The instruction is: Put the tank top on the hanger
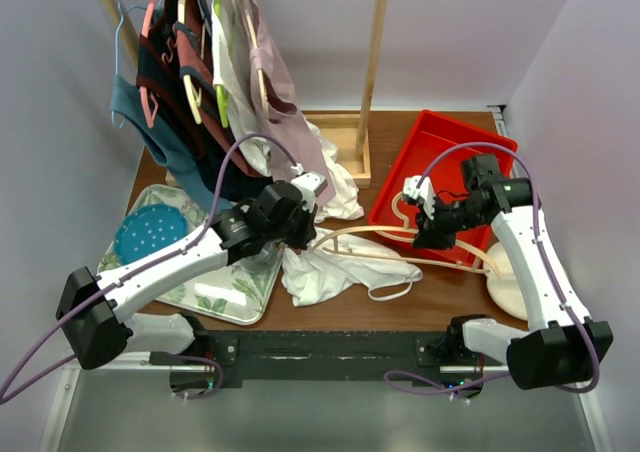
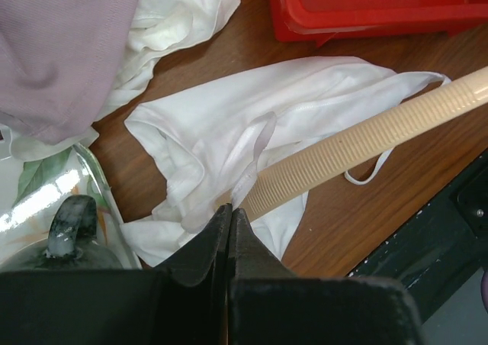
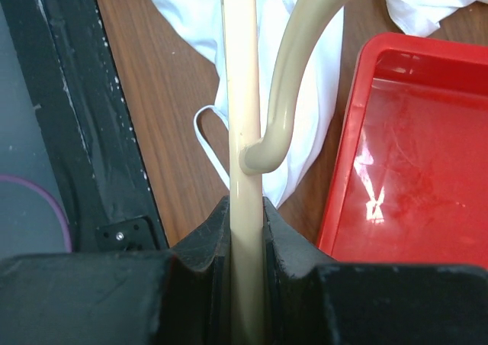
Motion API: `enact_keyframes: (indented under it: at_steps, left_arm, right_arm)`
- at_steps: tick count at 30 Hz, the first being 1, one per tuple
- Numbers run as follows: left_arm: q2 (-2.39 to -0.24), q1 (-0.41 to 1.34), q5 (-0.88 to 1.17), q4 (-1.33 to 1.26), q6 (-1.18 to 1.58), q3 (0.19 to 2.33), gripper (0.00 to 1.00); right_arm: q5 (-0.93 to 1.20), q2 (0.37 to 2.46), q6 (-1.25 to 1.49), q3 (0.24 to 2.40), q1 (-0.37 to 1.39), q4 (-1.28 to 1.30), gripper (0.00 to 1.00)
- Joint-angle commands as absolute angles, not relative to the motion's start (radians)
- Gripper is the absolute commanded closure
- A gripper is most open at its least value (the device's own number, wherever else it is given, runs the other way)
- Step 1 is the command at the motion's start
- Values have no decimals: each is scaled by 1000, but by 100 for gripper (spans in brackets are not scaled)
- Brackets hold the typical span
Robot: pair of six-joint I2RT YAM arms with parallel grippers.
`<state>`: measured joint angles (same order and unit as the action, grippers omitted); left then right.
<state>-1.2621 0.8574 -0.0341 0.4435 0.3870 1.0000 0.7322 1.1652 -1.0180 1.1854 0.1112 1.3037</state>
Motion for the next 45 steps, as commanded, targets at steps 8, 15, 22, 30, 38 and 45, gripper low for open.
enact_keyframes:
  at_steps: [8, 15, 22, 30, 38, 45]
  left_arm:
    - [-1238, 818, -81, 462, 351, 966, 100]
    - [-1229, 810, -46, 457, 342, 969, 100]
    - [-1203, 782, 73, 393, 393, 973, 100]
    - [-1198, 733, 224, 322, 448, 954, 100]
    - [-1198, 715, 328, 279, 482, 959, 100]
    - [-1166, 701, 379, 361, 323, 1061, 41]
  right_arm:
    - [727, 1192, -996, 1270, 117, 1288, 100]
    - [728, 1183, -979, 1259, 117, 1267, 100]
    - [778, 1215, -913, 1201, 166, 1210, 100]
    - [807, 1201, -822, 1098, 204, 993, 100]
    - [951, 1221, -833, 1094, 227, 900, 100]
    - [1008, 1241, -903, 1085, 230, 930, 100]
